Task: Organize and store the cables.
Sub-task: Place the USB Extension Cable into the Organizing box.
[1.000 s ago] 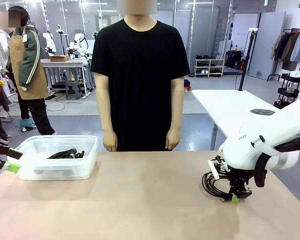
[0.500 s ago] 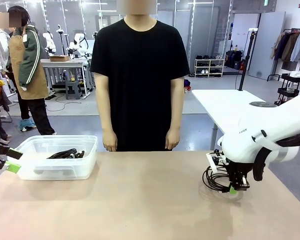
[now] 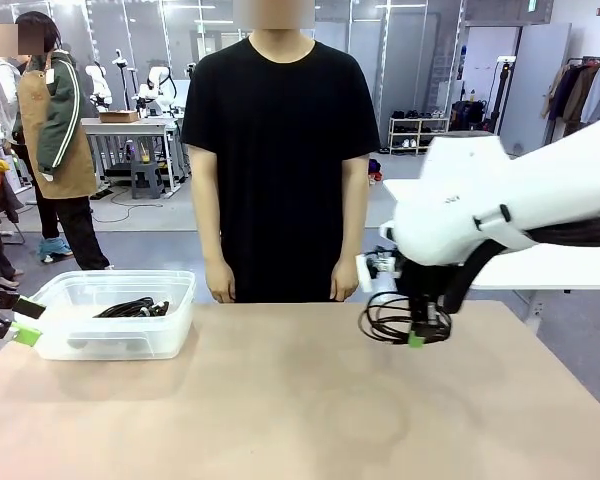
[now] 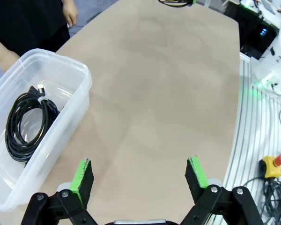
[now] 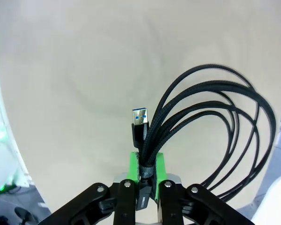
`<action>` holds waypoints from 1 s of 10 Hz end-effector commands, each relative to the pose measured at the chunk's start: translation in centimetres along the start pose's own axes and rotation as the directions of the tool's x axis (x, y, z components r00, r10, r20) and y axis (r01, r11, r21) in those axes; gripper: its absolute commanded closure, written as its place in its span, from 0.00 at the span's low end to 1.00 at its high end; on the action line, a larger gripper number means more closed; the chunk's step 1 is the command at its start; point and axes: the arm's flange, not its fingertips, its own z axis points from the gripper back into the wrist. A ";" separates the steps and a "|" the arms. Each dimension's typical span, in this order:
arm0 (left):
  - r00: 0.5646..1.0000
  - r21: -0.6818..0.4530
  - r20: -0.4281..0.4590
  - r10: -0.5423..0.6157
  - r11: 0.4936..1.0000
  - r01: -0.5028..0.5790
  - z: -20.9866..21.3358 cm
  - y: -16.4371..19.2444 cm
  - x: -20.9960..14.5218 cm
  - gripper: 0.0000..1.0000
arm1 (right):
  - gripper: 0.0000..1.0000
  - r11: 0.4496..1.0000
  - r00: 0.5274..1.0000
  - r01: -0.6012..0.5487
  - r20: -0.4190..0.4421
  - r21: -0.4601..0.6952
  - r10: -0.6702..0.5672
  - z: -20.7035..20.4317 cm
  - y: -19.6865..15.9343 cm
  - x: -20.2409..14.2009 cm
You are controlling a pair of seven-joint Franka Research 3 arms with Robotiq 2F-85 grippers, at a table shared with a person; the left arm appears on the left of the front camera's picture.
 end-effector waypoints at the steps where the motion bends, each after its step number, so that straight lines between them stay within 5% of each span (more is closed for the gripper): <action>1: 1.000 -0.010 0.025 -0.016 1.000 0.016 0.0 0.2 -0.1 0.00 | 1.00 0.996 0.996 0.086 0.027 -0.001 -0.086 -0.5 0.3 5.5; 5: 1.000 -0.010 0.025 -0.016 1.000 0.016 0.0 0.2 -0.1 0.00 | 1.00 0.999 0.999 0.025 0.026 -0.020 -0.024 -4.2 2.6 14.9; 10: 1.000 -0.010 0.025 -0.016 1.000 0.016 0.0 0.2 -0.1 0.00 | 1.00 0.999 1.000 -0.012 -0.004 0.039 0.012 -9.8 5.2 18.9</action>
